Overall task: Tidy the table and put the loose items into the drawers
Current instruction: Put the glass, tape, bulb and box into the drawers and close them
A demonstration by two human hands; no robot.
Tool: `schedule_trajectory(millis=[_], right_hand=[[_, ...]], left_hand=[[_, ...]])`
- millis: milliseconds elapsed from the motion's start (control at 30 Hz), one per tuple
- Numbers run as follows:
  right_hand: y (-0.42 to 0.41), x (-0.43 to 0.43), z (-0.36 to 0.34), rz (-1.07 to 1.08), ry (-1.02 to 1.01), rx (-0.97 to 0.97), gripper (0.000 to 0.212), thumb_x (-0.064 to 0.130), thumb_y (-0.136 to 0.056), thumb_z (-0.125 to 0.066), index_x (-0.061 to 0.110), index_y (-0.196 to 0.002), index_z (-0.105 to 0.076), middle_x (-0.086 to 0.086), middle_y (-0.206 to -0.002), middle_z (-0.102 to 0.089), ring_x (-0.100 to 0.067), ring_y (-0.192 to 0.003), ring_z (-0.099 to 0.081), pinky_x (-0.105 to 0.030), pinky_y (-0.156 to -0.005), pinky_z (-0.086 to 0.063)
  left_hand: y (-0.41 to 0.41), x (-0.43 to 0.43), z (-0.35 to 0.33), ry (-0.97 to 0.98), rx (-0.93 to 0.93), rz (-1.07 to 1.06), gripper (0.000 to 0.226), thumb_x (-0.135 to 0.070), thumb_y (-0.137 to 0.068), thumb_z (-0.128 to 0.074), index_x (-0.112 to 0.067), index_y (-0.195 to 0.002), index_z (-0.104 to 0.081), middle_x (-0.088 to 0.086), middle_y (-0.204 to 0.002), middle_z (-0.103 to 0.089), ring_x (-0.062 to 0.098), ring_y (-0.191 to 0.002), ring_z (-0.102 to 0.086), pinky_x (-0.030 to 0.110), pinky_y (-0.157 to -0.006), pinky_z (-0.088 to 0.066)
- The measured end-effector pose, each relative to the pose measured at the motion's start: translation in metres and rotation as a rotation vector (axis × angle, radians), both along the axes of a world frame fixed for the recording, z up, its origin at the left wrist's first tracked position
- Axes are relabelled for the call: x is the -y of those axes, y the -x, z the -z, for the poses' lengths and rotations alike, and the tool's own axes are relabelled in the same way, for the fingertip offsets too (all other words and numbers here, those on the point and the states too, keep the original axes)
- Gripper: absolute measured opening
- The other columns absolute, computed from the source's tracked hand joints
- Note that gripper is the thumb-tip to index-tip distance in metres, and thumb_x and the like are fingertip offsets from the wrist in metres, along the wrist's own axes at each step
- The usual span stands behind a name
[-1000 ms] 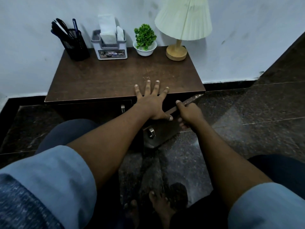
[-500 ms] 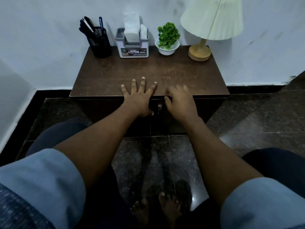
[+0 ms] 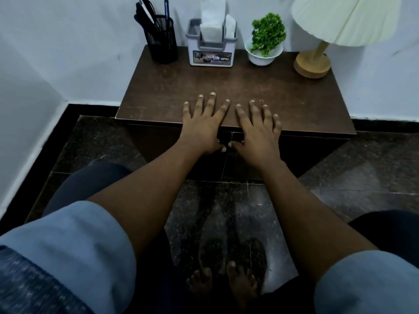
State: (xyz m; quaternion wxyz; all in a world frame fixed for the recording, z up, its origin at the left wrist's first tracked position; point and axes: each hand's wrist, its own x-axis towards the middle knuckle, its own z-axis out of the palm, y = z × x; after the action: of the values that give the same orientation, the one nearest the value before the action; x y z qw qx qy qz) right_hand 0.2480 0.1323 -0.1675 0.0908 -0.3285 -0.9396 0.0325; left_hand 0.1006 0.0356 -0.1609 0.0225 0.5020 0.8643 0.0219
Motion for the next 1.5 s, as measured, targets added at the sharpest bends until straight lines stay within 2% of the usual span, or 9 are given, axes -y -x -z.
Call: schedule_trajectory(millis=[367,533,767,1133,1267,1333,1367,1433,1500], right_hand=[[0.016,-0.017,-0.029,-0.115,-0.241,0.299,0.092,0.058,-0.088,-0.064,0.015,-0.16,-0.026,-0.024,-0.159,-0.038,-0.043,-0.145,-0.039,-0.047,-0.108,-0.038],[0.023,-0.026,-0.052,-0.137,-0.027,0.425,0.088,0.036,-0.094,-0.066,0.021,-0.163,-0.013,-0.017,-0.166,-0.023,-0.041,-0.152,-0.024,-0.066,-0.116,-0.025],[0.031,-0.019,-0.051,-0.178,-0.07,0.521,0.094,0.032,-0.094,-0.068,0.002,-0.16,-0.009,-0.037,-0.16,-0.02,-0.058,-0.147,-0.023,-0.065,-0.109,-0.037],[0.018,-0.021,-0.043,-0.152,-0.001,0.421,0.088,0.044,-0.098,-0.056,0.017,-0.164,-0.003,-0.026,-0.167,-0.014,-0.047,-0.154,-0.015,-0.054,-0.118,-0.031],[0.029,-0.031,-0.062,-0.156,0.167,0.222,0.063,0.066,-0.084,-0.056,0.027,-0.133,-0.054,-0.012,-0.138,-0.059,-0.034,-0.132,-0.055,-0.037,-0.088,-0.052],[0.037,-0.042,-0.063,-0.072,0.369,-0.17,0.044,0.066,-0.083,-0.05,0.026,-0.096,-0.063,0.005,-0.094,-0.07,-0.017,-0.091,-0.068,-0.03,-0.065,-0.049],[0.043,-0.048,-0.06,-0.04,0.429,-0.371,0.043,0.061,-0.085,-0.052,0.023,-0.098,-0.066,0.008,-0.092,-0.071,-0.011,-0.086,-0.066,-0.031,-0.068,-0.051],[0.067,-0.056,-0.049,-0.017,0.553,-0.606,0.048,0.05,-0.088,-0.06,0.023,-0.128,-0.064,0.014,-0.118,-0.067,0.004,-0.105,-0.059,-0.022,-0.09,-0.048],[0.099,-0.059,-0.042,-0.014,0.791,-0.721,0.069,0.039,-0.089,-0.066,0.023,-0.152,-0.044,0.013,-0.147,-0.05,0.004,-0.135,-0.046,-0.026,-0.115,-0.038]], left_hand=[[-0.009,-0.001,0.004,-0.1,-0.097,-0.03,0.105,-0.06,-0.081,-0.071,-0.035,-0.164,-0.012,0.009,-0.173,-0.014,0.037,-0.158,-0.013,0.062,-0.123,-0.013],[0.004,-0.006,-0.013,0.066,-0.223,0.102,0.105,-0.066,-0.085,-0.064,-0.026,-0.164,-0.007,0.022,-0.167,-0.017,0.042,-0.147,-0.025,0.058,-0.113,-0.026],[0.01,-0.016,-0.011,0.116,-0.044,0.077,0.106,-0.059,-0.09,-0.063,-0.037,-0.162,0.012,0.011,-0.173,0.013,0.045,-0.157,0.006,0.076,-0.117,0.001],[0.006,-0.016,-0.015,0.109,0.034,0.055,0.108,-0.058,-0.088,-0.063,-0.042,-0.161,0.015,0.008,-0.172,0.019,0.042,-0.157,0.015,0.076,-0.116,0.006],[0.03,-0.02,-0.025,0.142,0.422,0.065,0.13,-0.073,-0.064,-0.071,-0.051,-0.157,0.016,-0.009,-0.168,0.03,0.021,-0.151,0.036,0.059,-0.116,0.027],[0.05,-0.018,-0.025,-0.087,0.854,0.019,0.126,-0.059,-0.062,-0.075,-0.052,-0.159,0.006,-0.017,-0.172,0.006,0.001,-0.154,0.016,0.039,-0.122,0.02],[0.056,-0.018,-0.024,-0.312,1.088,-0.027,0.116,-0.041,-0.07,-0.076,-0.047,-0.161,-0.005,-0.019,-0.169,-0.014,-0.01,-0.152,-0.008,0.028,-0.127,0.0],[0.07,-0.027,-0.018,-0.823,1.326,-0.232,0.089,0.002,-0.087,-0.065,-0.032,-0.16,-0.026,-0.018,-0.155,-0.041,-0.021,-0.13,-0.045,0.011,-0.103,-0.043],[0.089,-0.049,-0.016,-1.143,1.265,-0.488,0.071,0.013,-0.095,-0.055,-0.024,-0.153,-0.038,-0.011,-0.148,-0.052,-0.016,-0.124,-0.055,0.011,-0.093,-0.05]])
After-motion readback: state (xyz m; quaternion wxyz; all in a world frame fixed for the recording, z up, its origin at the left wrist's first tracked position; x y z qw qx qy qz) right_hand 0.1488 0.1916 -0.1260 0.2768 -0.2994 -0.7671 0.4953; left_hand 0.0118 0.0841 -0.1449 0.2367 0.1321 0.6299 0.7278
